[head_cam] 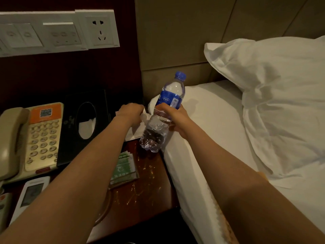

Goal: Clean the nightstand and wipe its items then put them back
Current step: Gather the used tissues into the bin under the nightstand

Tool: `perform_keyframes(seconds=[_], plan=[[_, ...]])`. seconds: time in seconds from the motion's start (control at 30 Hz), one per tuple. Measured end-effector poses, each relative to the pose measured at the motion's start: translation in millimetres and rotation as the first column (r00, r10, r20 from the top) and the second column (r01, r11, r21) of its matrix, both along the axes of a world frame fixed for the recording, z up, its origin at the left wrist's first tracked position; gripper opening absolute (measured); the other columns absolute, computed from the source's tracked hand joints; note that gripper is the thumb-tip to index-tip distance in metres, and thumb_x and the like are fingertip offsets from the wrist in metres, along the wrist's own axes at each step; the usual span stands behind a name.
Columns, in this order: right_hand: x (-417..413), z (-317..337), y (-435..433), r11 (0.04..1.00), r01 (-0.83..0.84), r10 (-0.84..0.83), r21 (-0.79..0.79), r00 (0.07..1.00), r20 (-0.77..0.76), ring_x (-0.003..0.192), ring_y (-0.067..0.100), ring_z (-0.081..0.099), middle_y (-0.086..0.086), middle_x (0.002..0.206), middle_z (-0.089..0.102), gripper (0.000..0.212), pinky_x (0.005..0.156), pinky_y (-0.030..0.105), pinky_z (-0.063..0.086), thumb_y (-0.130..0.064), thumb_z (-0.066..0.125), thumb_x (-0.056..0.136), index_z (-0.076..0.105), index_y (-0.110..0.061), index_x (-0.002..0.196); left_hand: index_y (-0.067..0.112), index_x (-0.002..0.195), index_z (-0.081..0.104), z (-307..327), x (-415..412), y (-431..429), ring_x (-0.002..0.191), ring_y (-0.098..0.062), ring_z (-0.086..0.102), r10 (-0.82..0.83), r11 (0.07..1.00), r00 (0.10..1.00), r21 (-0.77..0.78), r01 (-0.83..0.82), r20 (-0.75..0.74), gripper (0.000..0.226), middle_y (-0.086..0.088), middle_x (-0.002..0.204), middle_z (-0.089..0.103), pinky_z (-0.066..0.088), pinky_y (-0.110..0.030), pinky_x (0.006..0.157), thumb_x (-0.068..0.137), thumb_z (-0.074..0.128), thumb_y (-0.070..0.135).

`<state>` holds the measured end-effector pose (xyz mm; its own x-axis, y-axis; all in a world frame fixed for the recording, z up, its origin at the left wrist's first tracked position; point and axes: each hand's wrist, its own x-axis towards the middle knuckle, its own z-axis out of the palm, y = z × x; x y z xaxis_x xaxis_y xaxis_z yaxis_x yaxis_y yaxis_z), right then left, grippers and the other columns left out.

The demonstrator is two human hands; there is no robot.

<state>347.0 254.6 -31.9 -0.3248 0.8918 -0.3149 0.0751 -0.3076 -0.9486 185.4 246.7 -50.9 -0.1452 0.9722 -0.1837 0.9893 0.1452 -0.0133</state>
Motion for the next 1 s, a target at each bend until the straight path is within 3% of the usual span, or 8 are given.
perform_keyframes(seconds=[0.13, 0.23, 0.33, 0.4, 0.6, 0.73, 0.87, 1.0], plan=[[2, -2, -2, 0.999, 0.035, -0.036, -0.01, 0.999, -0.039, 0.081, 0.013, 0.061, -0.001, 0.087, 0.061, 0.026, 0.073, 0.029, 0.051, -0.017, 0.07, 0.078, 0.053, -0.023, 0.096, 0.008, 0.107, 0.052, 3, 2, -8, 0.103, -0.028, 0.054, 0.068, 0.995, 0.995, 0.069, -0.073, 0.074, 0.02, -0.013, 0.11, 0.057, 0.042, -0.039, 0.089, 0.089, 0.055, 0.017], [-1, 4, -7, 1.0, 0.006, -0.006, 0.024, 1.0, 0.003, 0.08, 0.01, 0.059, -0.003, 0.09, 0.059, 0.038, 0.071, 0.027, 0.049, -0.02, 0.072, 0.077, 0.048, -0.023, 0.107, 0.009, 0.095, 0.05, 13, -2, -17, 0.087, -0.024, 0.052, 0.15, 0.979, 0.955, 0.099, -0.18, 0.257, 0.016, -0.012, 0.102, 0.055, 0.043, -0.034, 0.071, 0.086, 0.061, 0.015], [-4, 9, -15, 0.997, -0.013, 0.01, 0.08, 0.999, 0.038, 0.082, 0.007, 0.057, -0.006, 0.093, 0.059, 0.048, 0.066, 0.023, 0.047, -0.02, 0.074, 0.075, 0.047, -0.022, 0.115, 0.011, 0.087, 0.047, 26, -2, -30, 0.082, -0.021, 0.048, 0.189, 0.964, 0.921, 0.116, -0.241, 0.341, 0.02, -0.009, 0.094, 0.051, 0.037, -0.031, 0.065, 0.082, 0.065, 0.018], [-6, 10, -21, 0.99, -0.015, 0.008, 0.138, 0.999, 0.048, 0.085, 0.006, 0.057, -0.007, 0.097, 0.058, 0.055, 0.069, 0.021, 0.046, -0.018, 0.076, 0.072, 0.046, -0.021, 0.118, 0.011, 0.087, 0.046, 35, -2, -39, 0.082, -0.021, 0.048, 0.215, 0.948, 0.897, 0.138, -0.286, 0.388, 0.022, -0.007, 0.092, 0.049, 0.037, -0.031, 0.065, 0.081, 0.066, 0.019], [-15, 13, -51, 0.963, 0.02, -0.053, 0.27, 0.991, 0.119, 0.099, 0.016, 0.06, 0.0, 0.115, 0.061, 0.068, 0.091, 0.034, 0.05, -0.022, 0.083, 0.066, 0.046, -0.018, 0.124, 0.011, 0.091, 0.051, 39, -7, -81, 0.08, -0.022, 0.052, 0.298, 0.896, 0.775, 0.118, -0.429, 0.557, 0.02, -0.011, 0.097, 0.055, 0.04, -0.027, 0.061, 0.081, 0.066, 0.017], [-21, 22, -74, 0.936, -0.032, -0.03, 0.351, 0.985, 0.17, 0.097, 0.013, 0.056, -0.001, 0.116, 0.059, 0.071, 0.084, 0.025, 0.044, -0.019, 0.083, 0.067, 0.044, -0.015, 0.126, 0.006, 0.107, 0.057, 40, -2, -106, 0.083, -0.018, 0.052, 0.302, 0.857, 0.7, 0.137, -0.497, 0.648, 0.028, -0.01, 0.101, 0.057, 0.043, -0.027, 0.063, 0.082, 0.066, 0.016], [-25, 23, -94, 0.924, -0.078, 0.018, 0.375, 0.987, 0.161, 0.097, 0.012, 0.053, 0.0, 0.116, 0.057, 0.072, 0.08, 0.022, 0.041, -0.011, 0.083, 0.067, 0.043, -0.013, 0.127, 0.011, 0.098, 0.053, 49, 0, -127, 0.08, -0.018, 0.053, 0.27, 0.821, 0.647, 0.18, -0.542, 0.713, 0.018, -0.009, 0.096, 0.055, 0.042, -0.019, 0.054, 0.084, 0.064, 0.013], [-25, 20, -104, 0.93, -0.038, -0.013, 0.366, 0.991, 0.135, 0.104, 0.017, 0.054, 0.005, 0.122, 0.056, 0.072, 0.083, 0.024, 0.043, -0.009, 0.081, 0.068, 0.04, -0.011, 0.128, 0.01, 0.099, 0.054, 55, -1, -155, 0.076, -0.018, 0.055, 0.284, 0.804, 0.615, 0.166, -0.571, 0.736, 0.017, -0.019, 0.111, 0.06, 0.041, -0.02, 0.051, 0.085, 0.063, 0.011]])
